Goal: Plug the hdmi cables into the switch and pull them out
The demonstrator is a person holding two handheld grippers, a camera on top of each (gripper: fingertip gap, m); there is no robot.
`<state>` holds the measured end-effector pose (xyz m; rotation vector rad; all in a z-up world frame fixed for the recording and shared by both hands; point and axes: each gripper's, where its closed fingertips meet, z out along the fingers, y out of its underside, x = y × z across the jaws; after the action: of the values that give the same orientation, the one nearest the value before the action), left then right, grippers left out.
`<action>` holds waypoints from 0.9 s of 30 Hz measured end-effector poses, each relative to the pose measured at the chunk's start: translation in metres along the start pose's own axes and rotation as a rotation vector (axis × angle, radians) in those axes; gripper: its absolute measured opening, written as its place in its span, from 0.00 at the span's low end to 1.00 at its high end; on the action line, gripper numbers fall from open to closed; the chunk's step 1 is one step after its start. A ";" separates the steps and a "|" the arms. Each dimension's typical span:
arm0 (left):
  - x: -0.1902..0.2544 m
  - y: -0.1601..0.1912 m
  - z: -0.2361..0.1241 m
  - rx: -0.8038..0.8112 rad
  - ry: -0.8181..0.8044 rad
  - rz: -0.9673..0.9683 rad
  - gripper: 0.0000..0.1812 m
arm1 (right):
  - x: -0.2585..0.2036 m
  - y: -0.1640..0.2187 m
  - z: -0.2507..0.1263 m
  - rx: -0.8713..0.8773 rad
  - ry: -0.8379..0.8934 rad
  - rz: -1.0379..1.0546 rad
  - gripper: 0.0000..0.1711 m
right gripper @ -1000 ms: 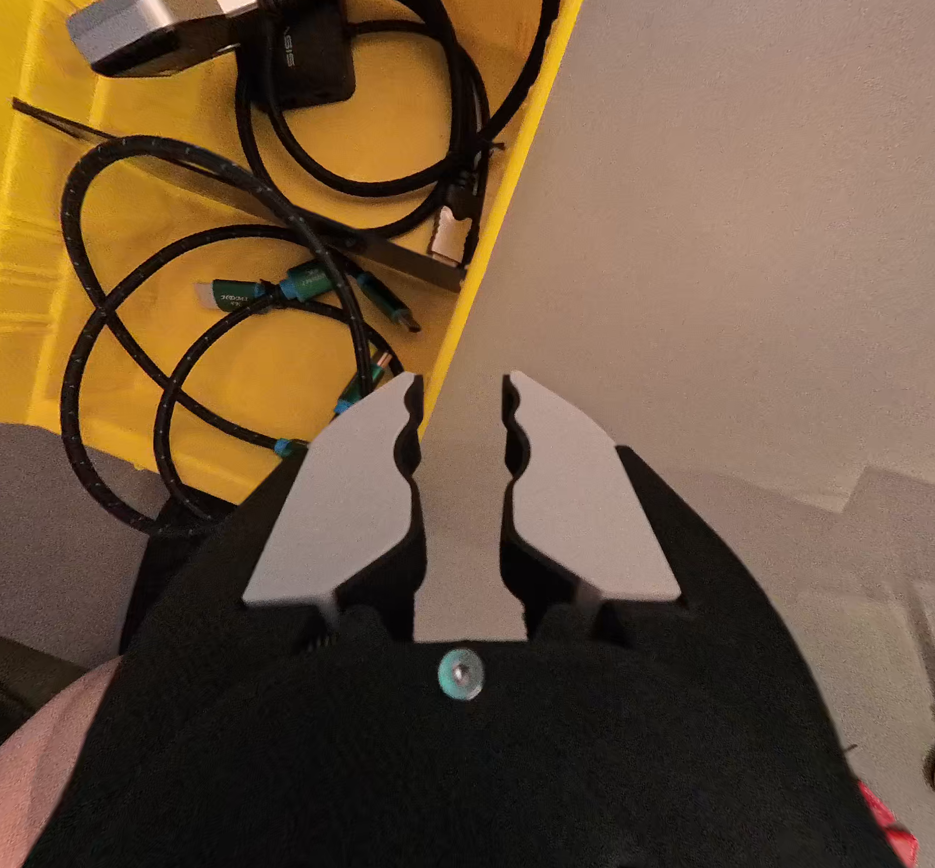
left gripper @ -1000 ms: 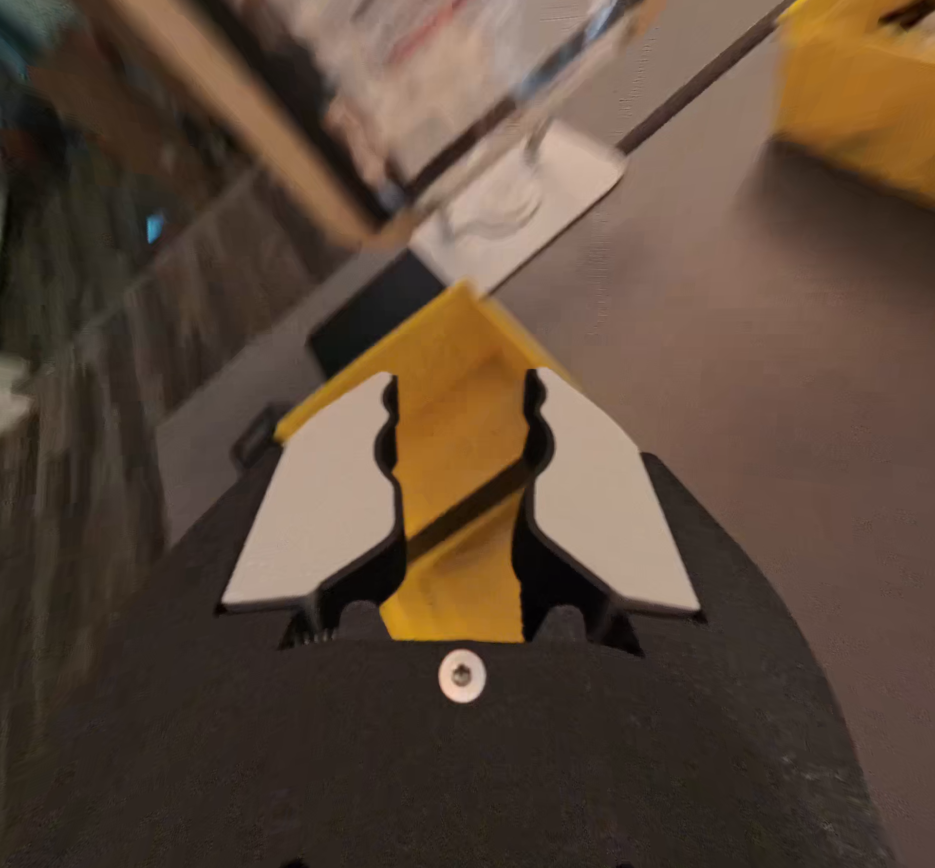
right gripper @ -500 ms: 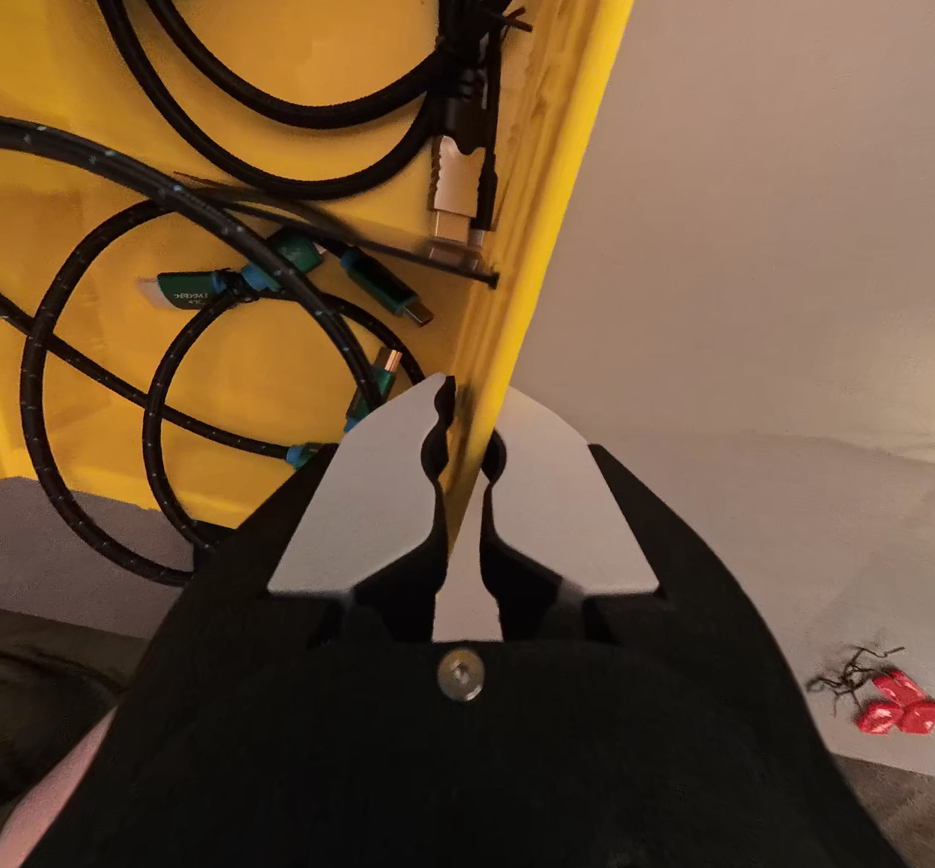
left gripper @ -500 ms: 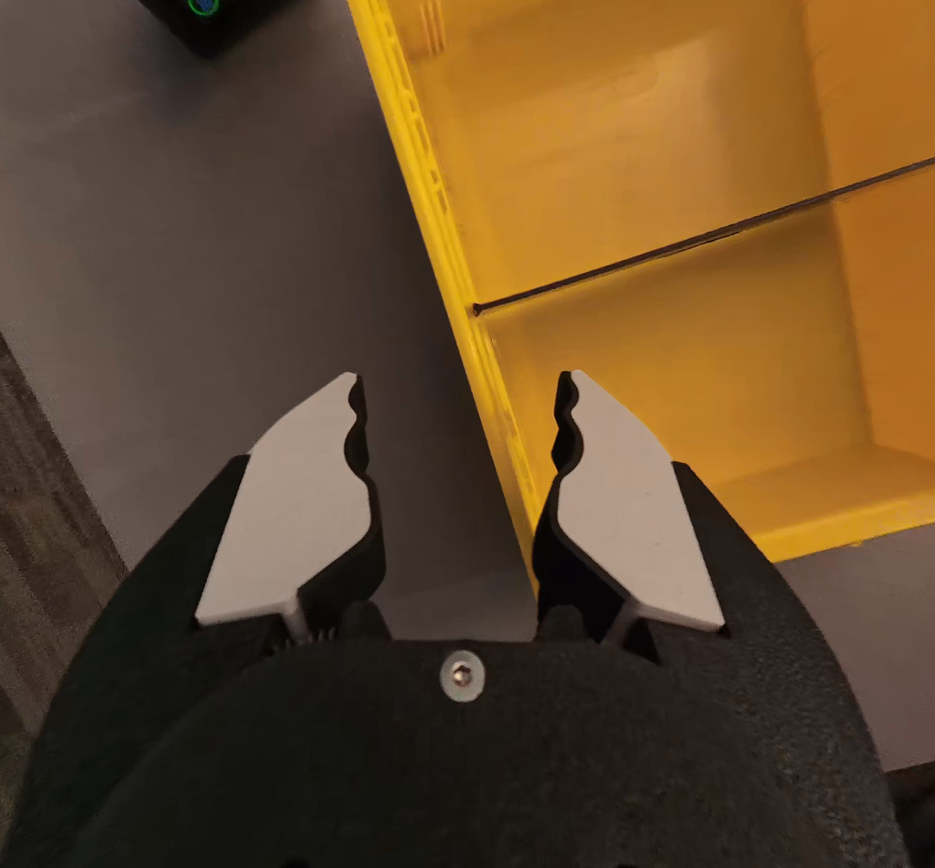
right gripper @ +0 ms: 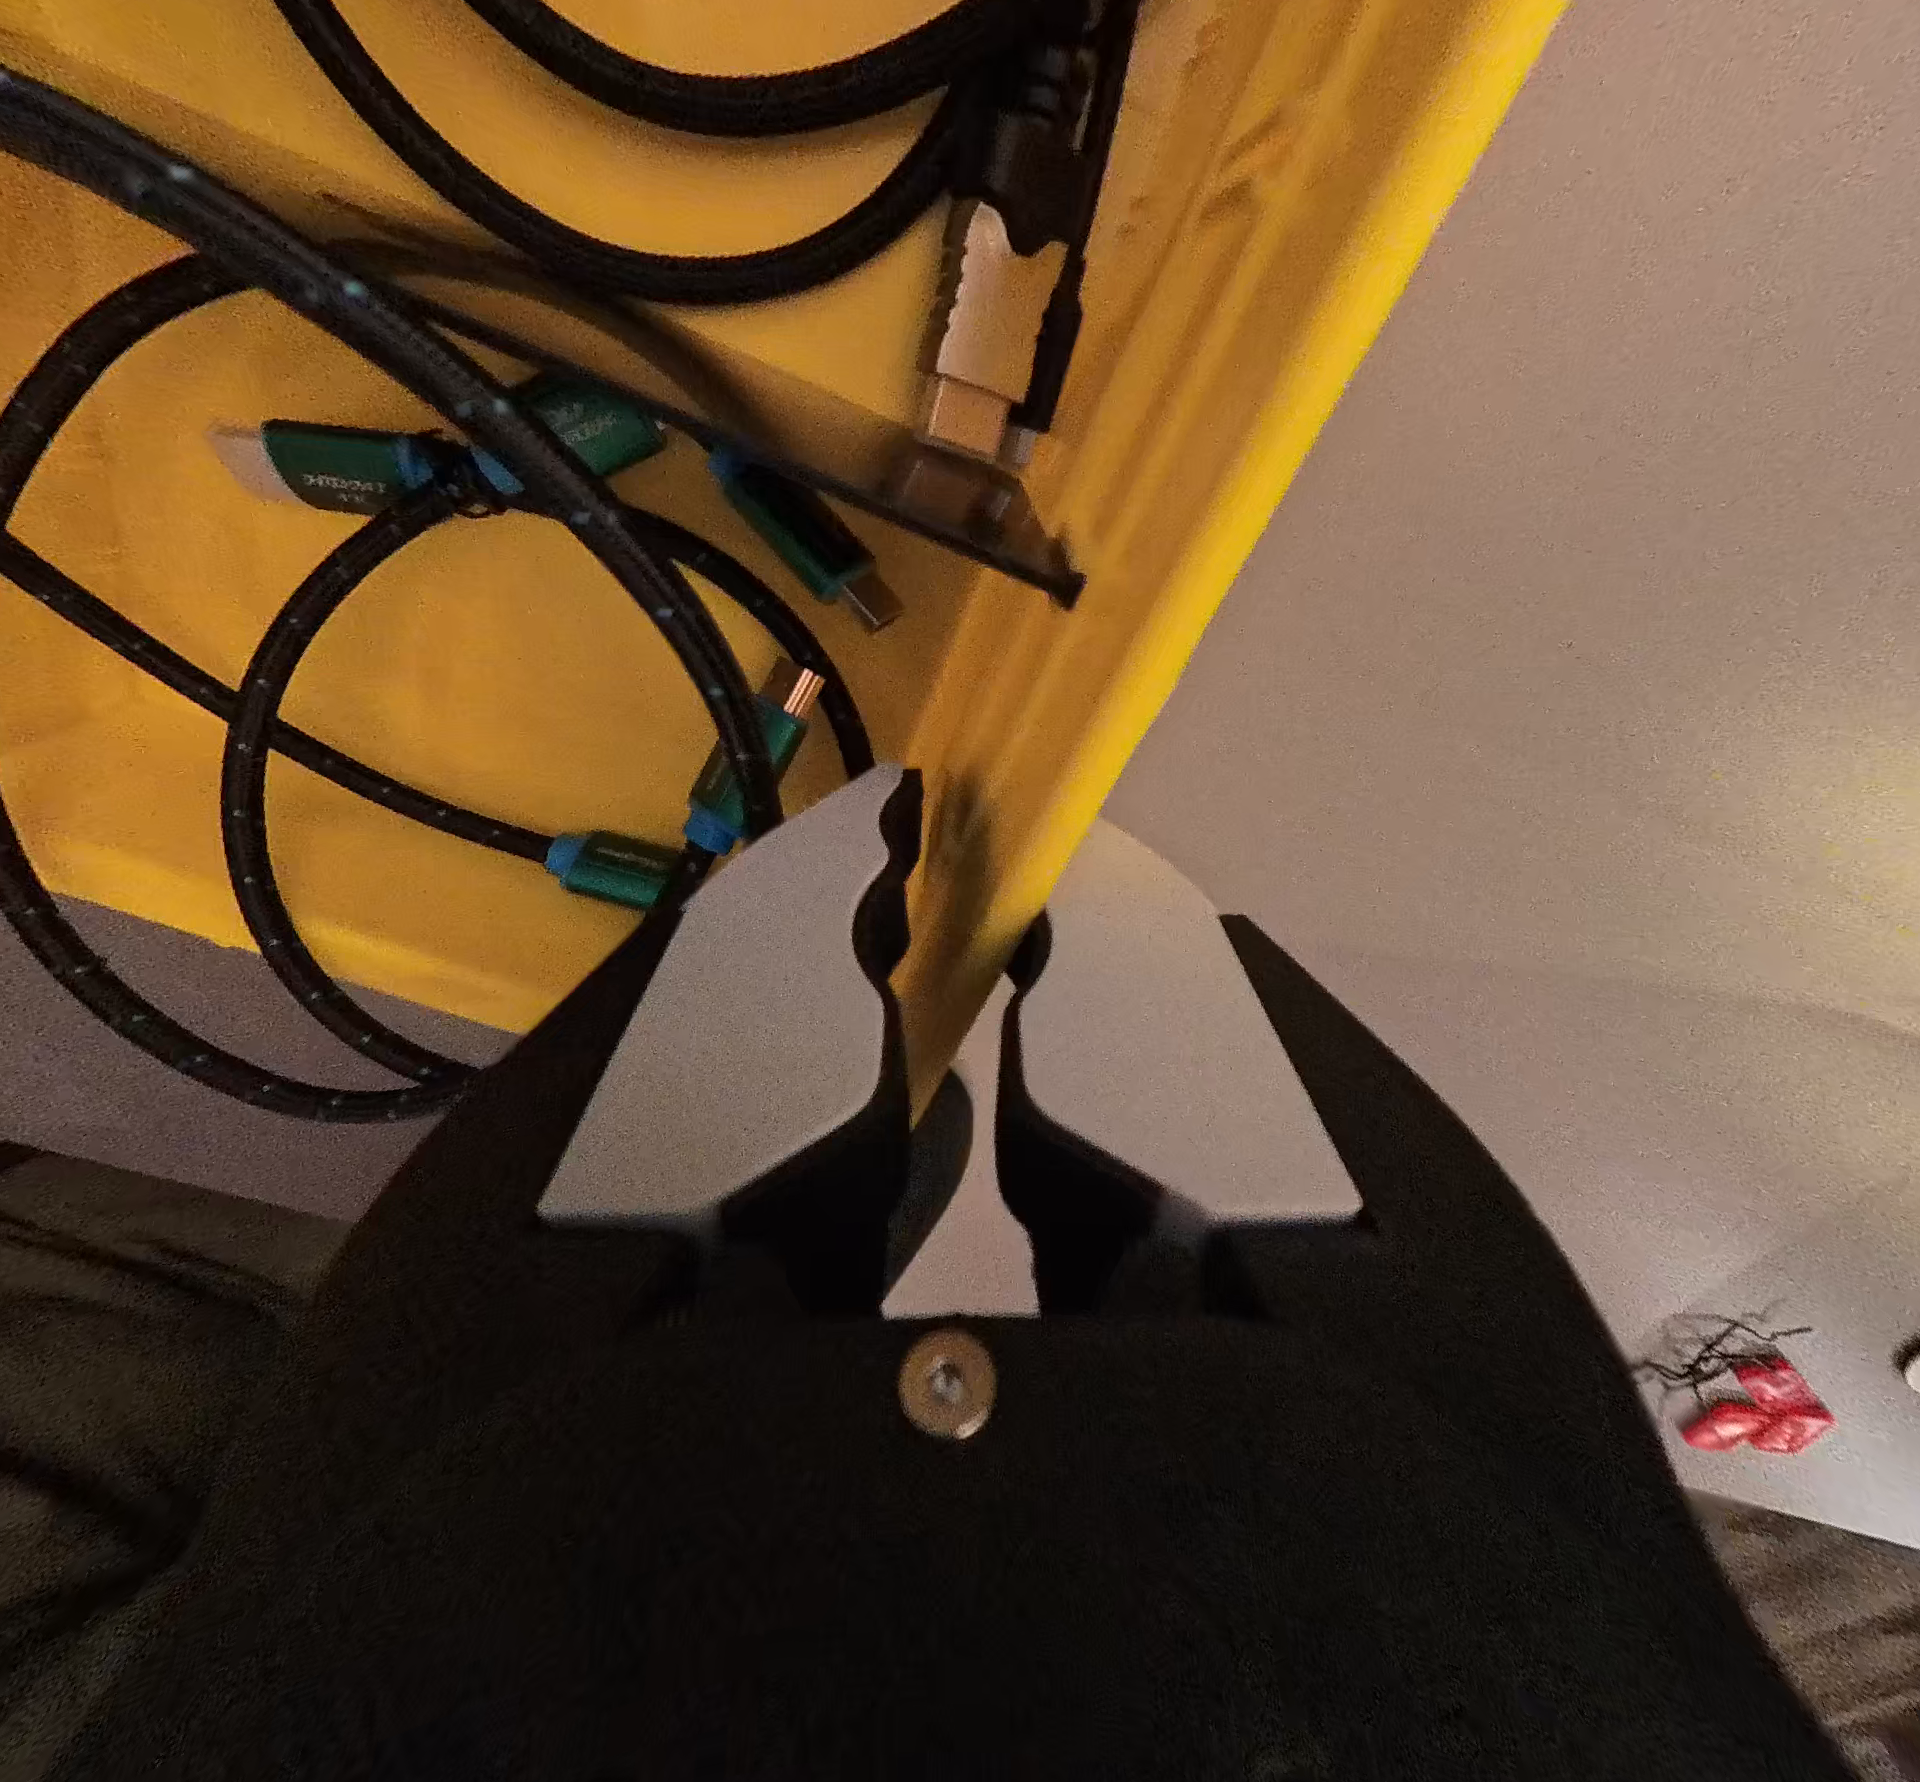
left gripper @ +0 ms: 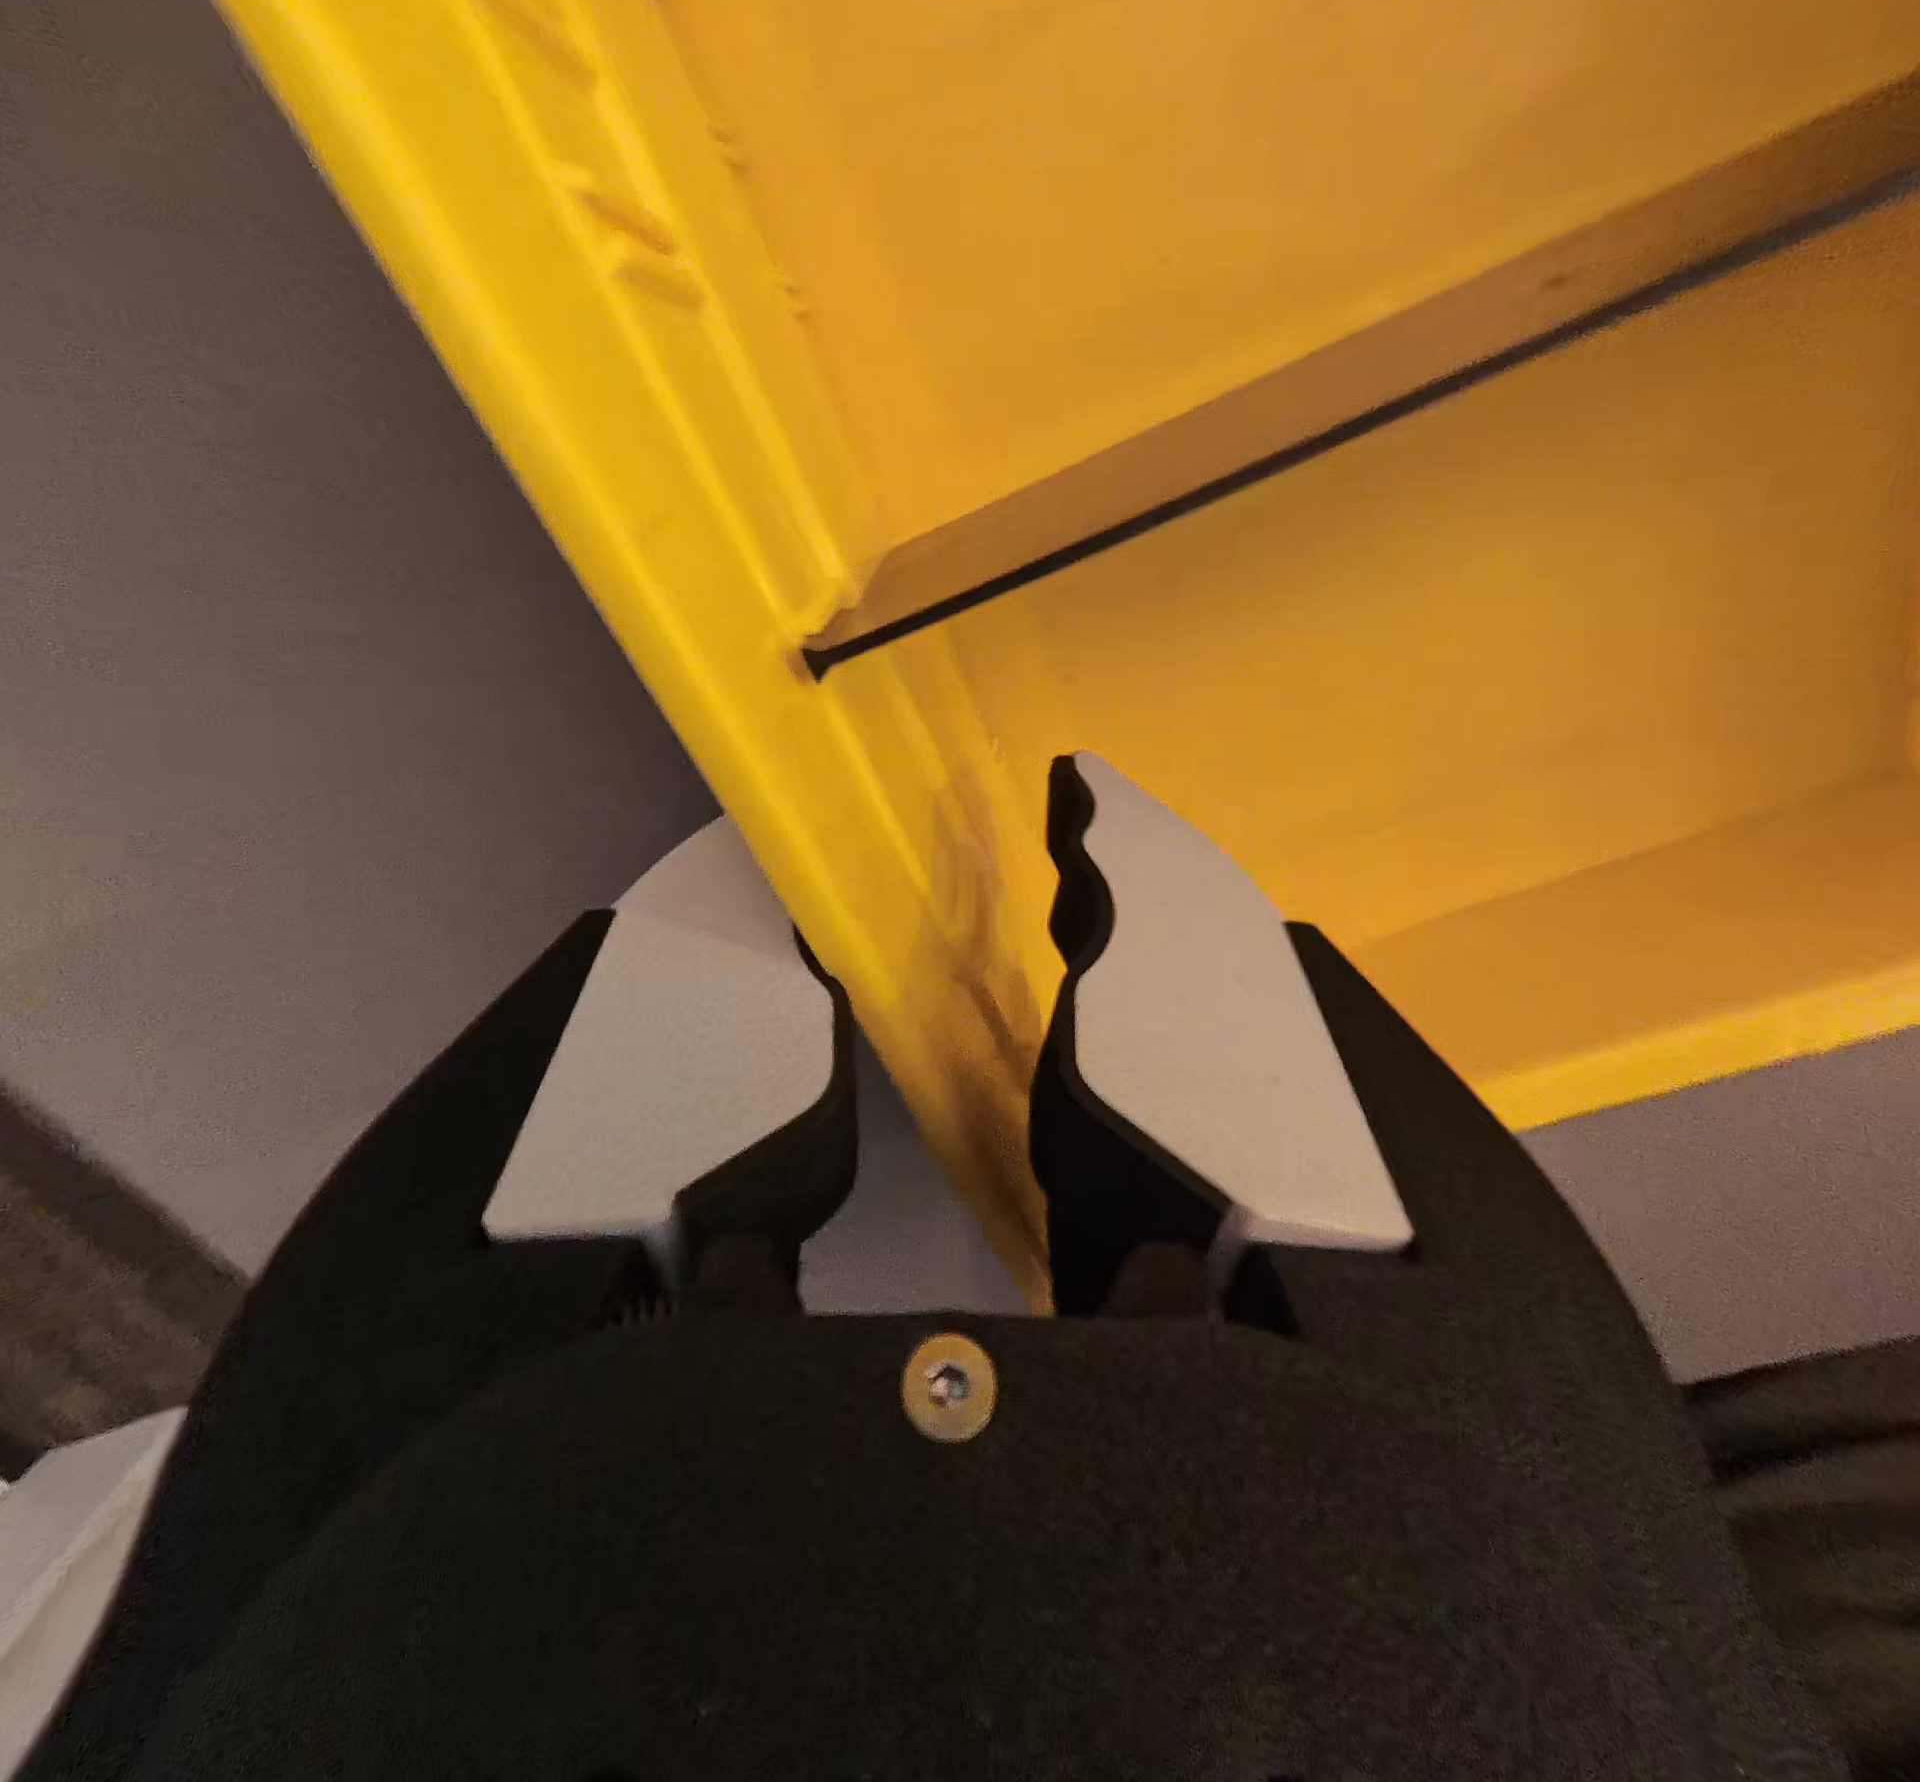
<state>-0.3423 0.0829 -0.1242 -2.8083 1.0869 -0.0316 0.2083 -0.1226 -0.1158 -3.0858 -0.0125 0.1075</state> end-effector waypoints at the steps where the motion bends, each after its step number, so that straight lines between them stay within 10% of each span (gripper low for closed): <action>1: 0.011 -0.003 0.000 -0.006 0.010 0.018 0.21 | -0.005 -0.002 0.001 -0.014 0.023 -0.016 0.08; 13: 0.048 -0.025 -0.008 0.017 -0.136 0.099 0.35 | -0.064 -0.033 0.002 -0.006 0.127 -0.143 0.14; 19: 0.041 -0.063 -0.071 0.374 -0.223 0.069 0.41 | -0.072 -0.045 -0.040 0.162 0.234 -0.179 0.21; 27: 0.024 -0.091 -0.180 0.948 -0.461 -0.009 0.47 | -0.185 -0.096 -0.137 0.827 0.254 -0.492 0.21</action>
<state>-0.2759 0.1128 0.0654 -1.8380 0.6802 0.0762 0.0326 -0.0356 0.0389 -2.1735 -0.5543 -0.2391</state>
